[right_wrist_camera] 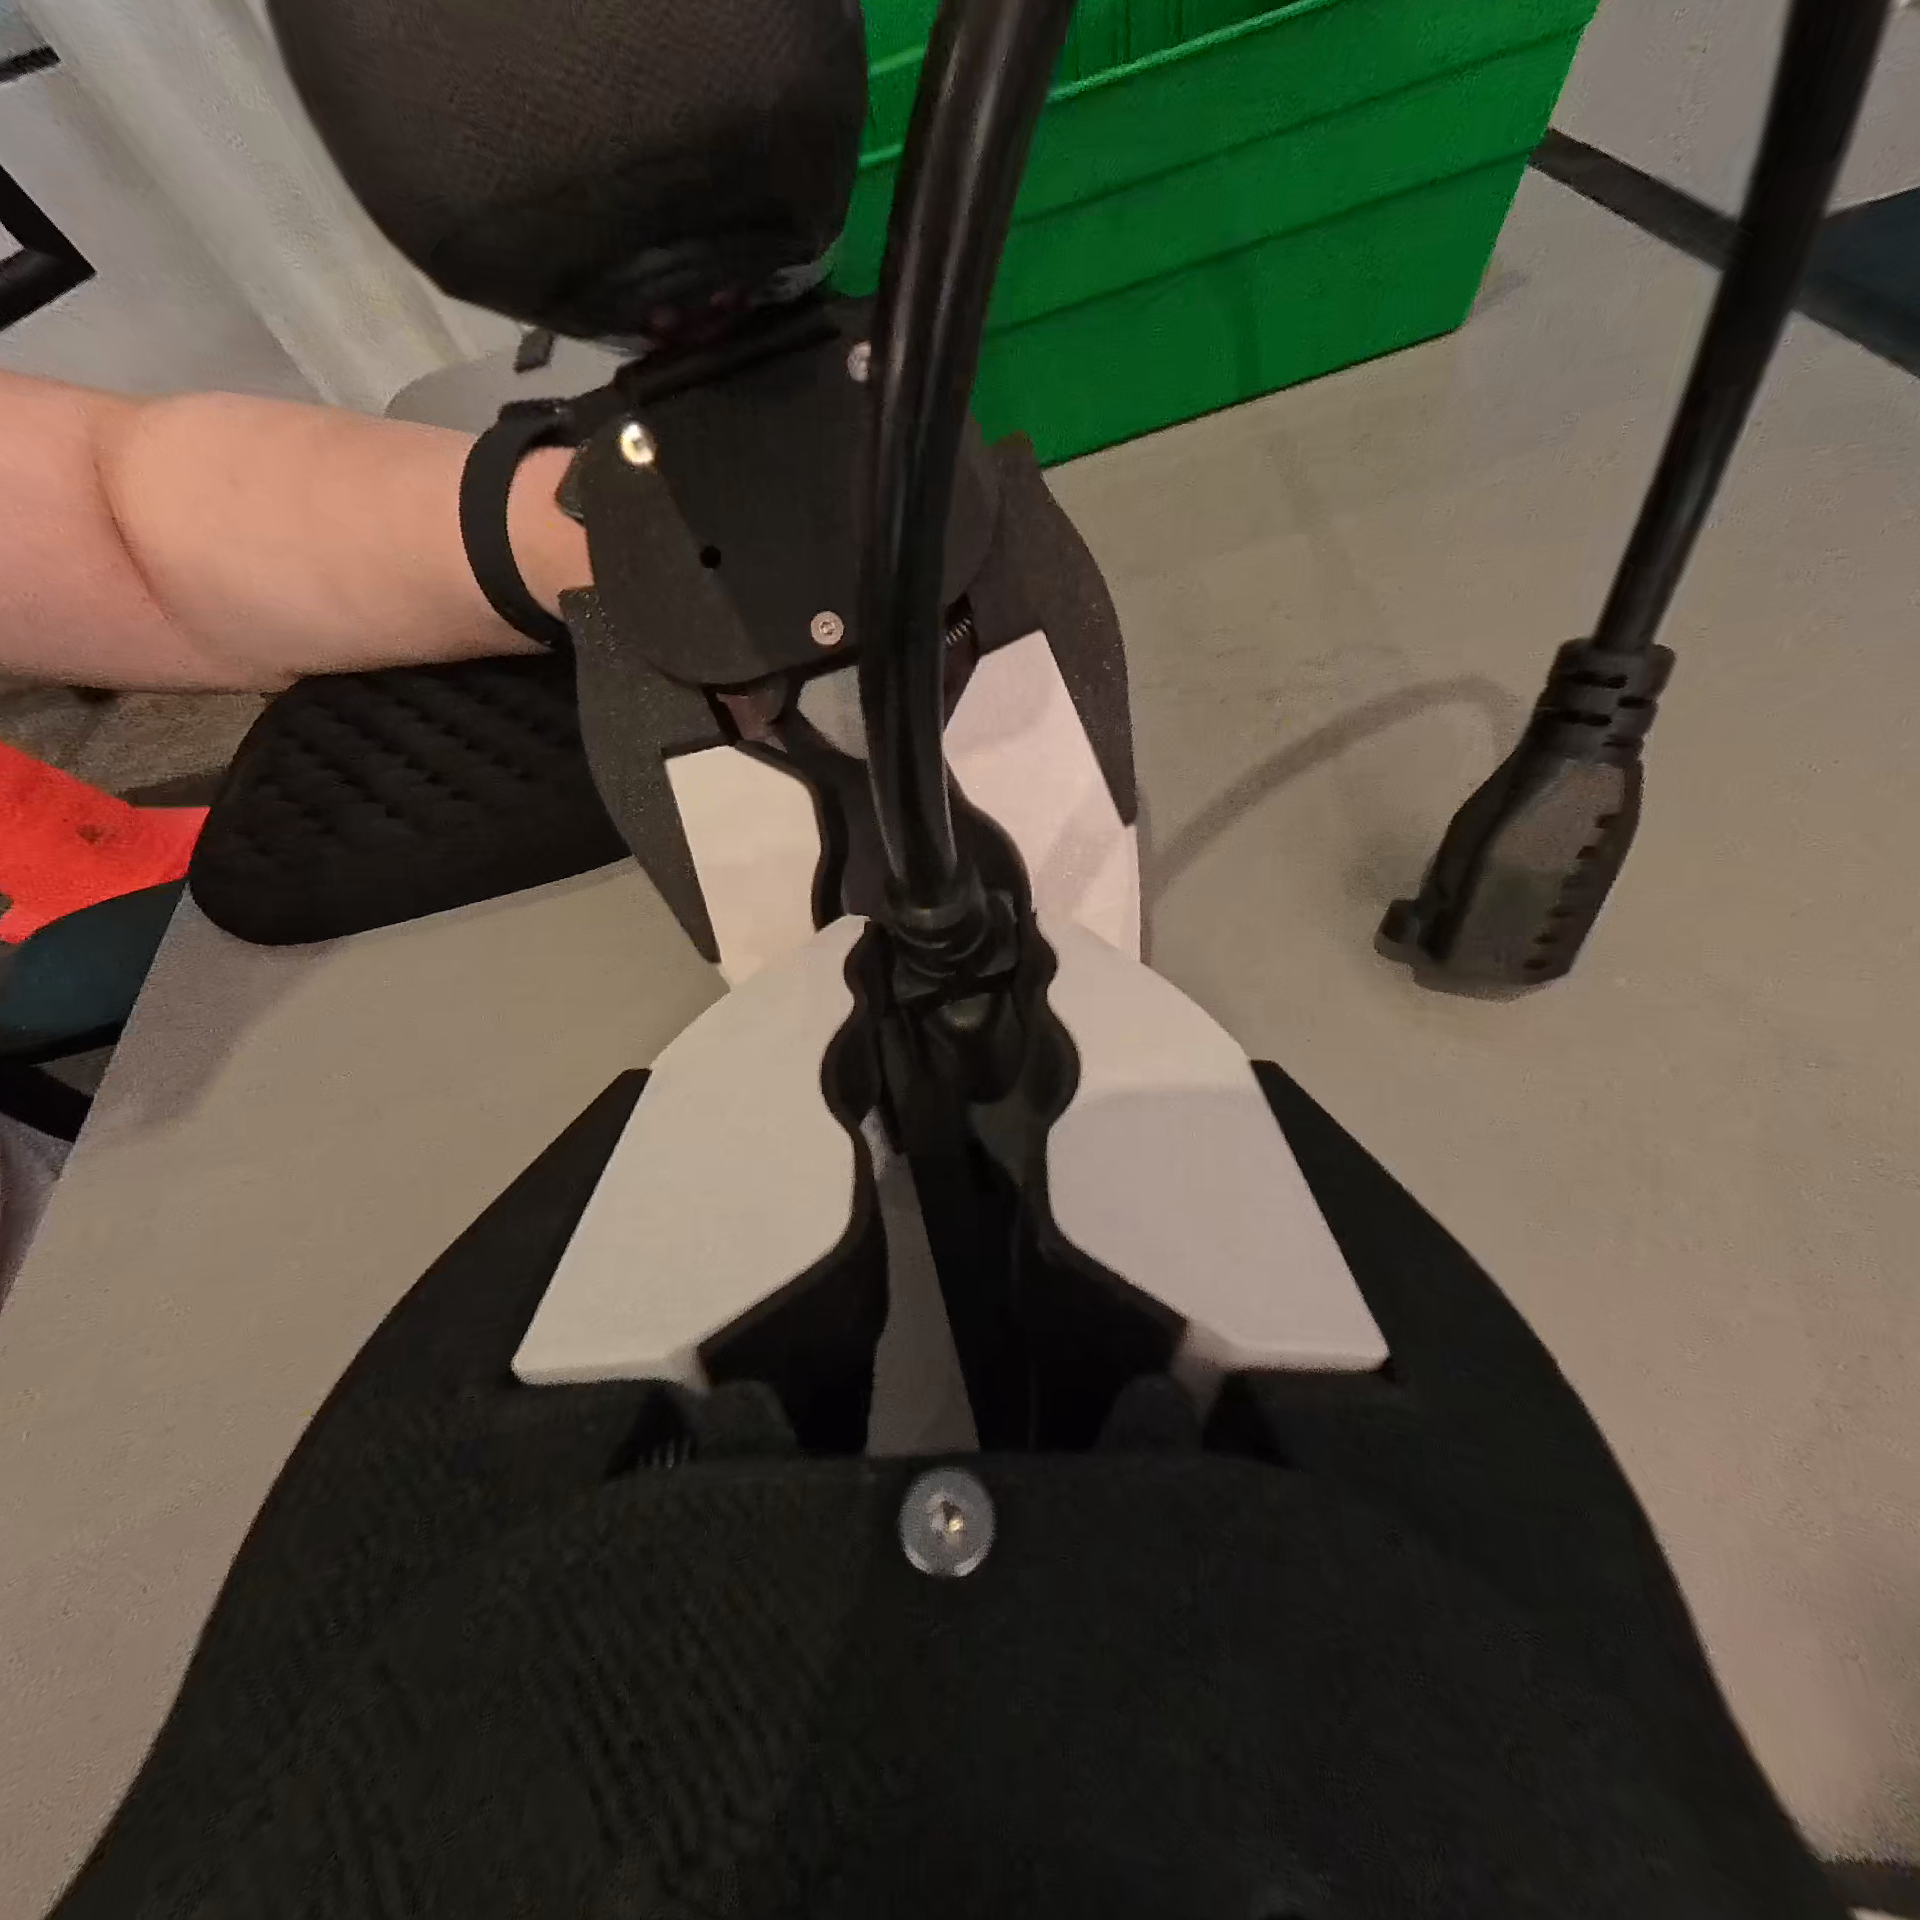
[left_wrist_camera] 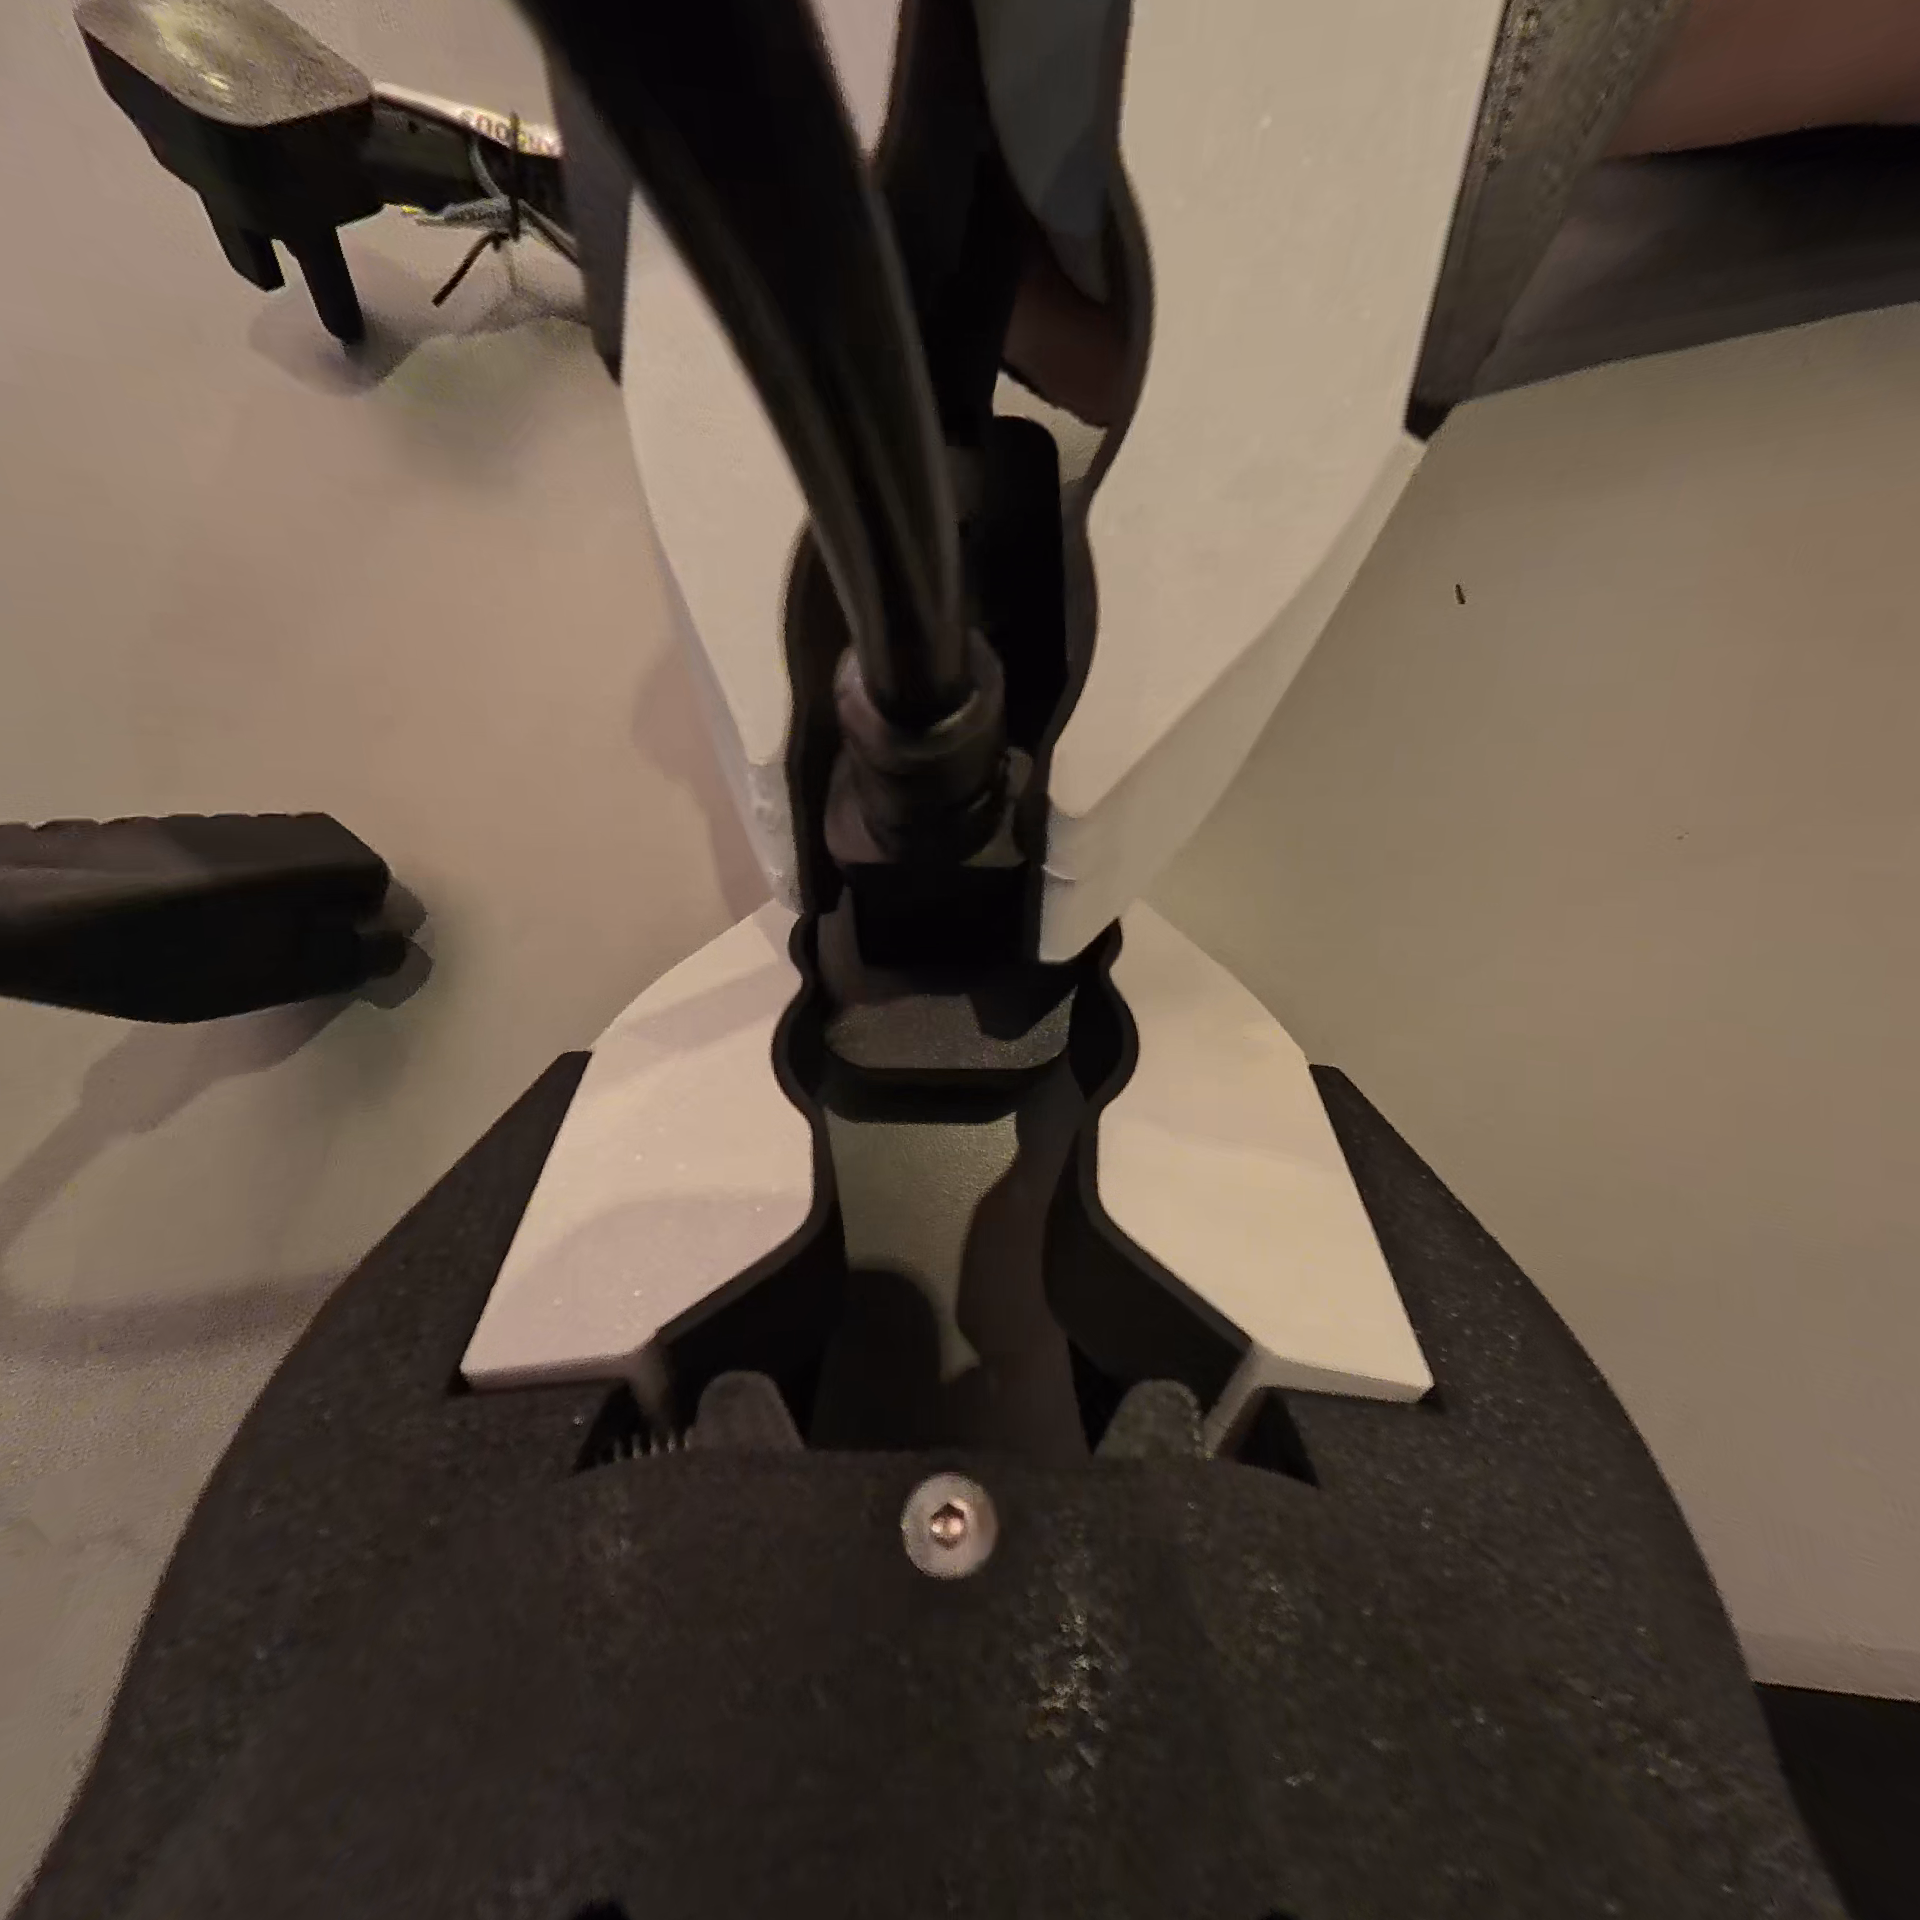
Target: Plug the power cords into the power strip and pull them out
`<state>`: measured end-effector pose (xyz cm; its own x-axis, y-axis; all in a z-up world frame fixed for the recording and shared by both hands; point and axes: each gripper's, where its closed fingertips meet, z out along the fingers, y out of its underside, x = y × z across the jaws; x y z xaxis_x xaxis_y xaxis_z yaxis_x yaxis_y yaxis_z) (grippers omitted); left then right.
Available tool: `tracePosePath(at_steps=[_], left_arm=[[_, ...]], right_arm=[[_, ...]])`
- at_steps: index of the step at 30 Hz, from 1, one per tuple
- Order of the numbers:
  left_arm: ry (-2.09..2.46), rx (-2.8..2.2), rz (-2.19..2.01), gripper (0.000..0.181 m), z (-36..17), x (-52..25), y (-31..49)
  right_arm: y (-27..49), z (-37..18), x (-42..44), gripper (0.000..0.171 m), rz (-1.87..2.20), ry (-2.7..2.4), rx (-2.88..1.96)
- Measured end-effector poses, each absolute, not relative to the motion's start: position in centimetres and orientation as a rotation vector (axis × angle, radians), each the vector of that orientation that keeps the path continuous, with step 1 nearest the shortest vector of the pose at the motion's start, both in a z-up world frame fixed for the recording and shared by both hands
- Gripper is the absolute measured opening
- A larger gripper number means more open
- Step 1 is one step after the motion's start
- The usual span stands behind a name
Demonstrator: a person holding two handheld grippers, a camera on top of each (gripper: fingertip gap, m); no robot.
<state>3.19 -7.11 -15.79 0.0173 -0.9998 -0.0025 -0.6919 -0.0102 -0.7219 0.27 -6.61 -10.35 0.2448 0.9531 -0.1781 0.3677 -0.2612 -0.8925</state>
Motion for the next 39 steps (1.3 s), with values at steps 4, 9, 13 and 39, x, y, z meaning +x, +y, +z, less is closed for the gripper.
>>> tracePosePath(at_steps=[4, 9, 13, 39], left_arm=[[1.748, -1.753, -0.733, 0.046, -15.8, 3.2, -7.2], [1.759, -1.746, -0.734, 0.046, -15.9, 3.2, -7.3], [1.742, -1.764, -0.722, 0.046, -15.9, 3.2, -7.1], [1.7, -1.78, -0.722, 0.046, -15.7, 3.1, -6.5]], right_arm=[[-6.7, -10.3, 0.2, 0.023, 0.995, -1.198, -1.772], [-6.7, -10.2, -0.4, 0.021, 0.886, -1.256, -1.789], [-6.4, -10.2, -0.5, 0.021, 0.912, -1.247, -1.805], [-6.1, -9.9, -0.4, 0.021, 0.917, -1.199, -1.715]])
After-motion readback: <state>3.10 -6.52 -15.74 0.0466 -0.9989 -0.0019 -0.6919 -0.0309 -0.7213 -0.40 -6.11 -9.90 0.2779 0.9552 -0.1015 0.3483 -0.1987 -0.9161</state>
